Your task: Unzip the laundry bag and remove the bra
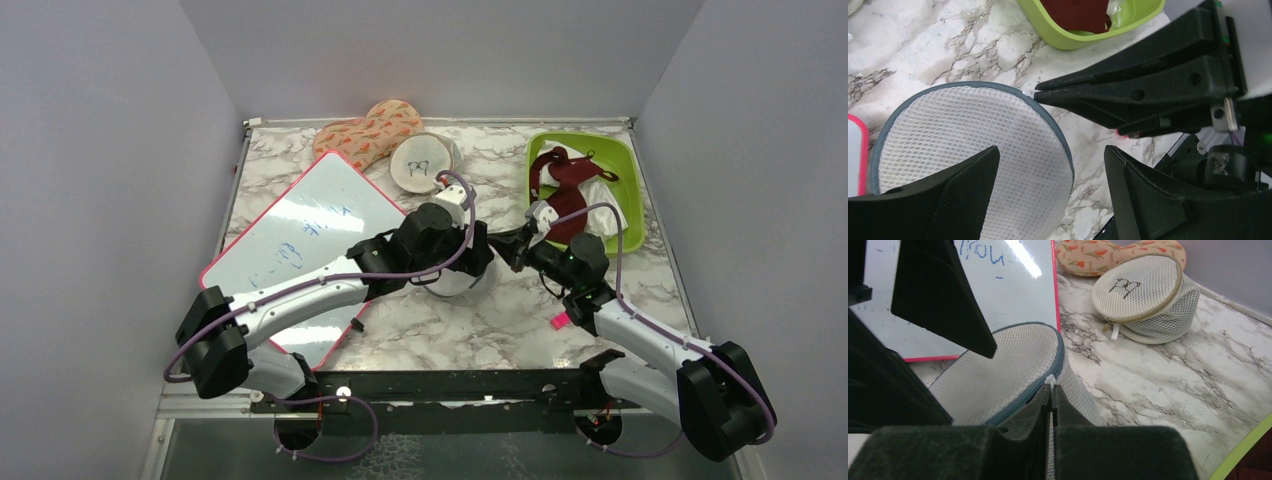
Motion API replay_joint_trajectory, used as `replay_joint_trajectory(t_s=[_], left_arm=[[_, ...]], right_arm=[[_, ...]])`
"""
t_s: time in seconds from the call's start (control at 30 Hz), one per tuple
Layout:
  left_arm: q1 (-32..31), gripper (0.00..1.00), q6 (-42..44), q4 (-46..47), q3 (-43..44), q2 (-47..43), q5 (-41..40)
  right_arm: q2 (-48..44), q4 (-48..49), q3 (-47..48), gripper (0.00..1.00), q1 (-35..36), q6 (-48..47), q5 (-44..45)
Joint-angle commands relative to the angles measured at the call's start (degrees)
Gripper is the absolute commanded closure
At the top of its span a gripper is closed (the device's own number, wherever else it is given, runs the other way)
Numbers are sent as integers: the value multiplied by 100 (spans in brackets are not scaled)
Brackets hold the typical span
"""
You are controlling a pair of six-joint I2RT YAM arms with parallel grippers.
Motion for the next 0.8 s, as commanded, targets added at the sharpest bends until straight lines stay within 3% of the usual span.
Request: replay_joint_trajectory(t_s=[0.0,0.23,0.4,0.57,0.77], left_arm=[[-78,34,-425,-256,290,371,-439],[-88,50,-286,-425,592,788,-614],[-88,76,-143,-442,600,820,-614],[-88,94,260,-550,551,694,-597],[-88,98,880,-607,396,474,-483]], right_arm=[[-189,277,-88,99,-21,77,-104],[-198,341,-111,99,-21,119,-141],[-163,344,-127,99,-21,110,-167],[-127,278,-122,99,-22,43,-68],[-67,118,-52,99,-21,-88,82]])
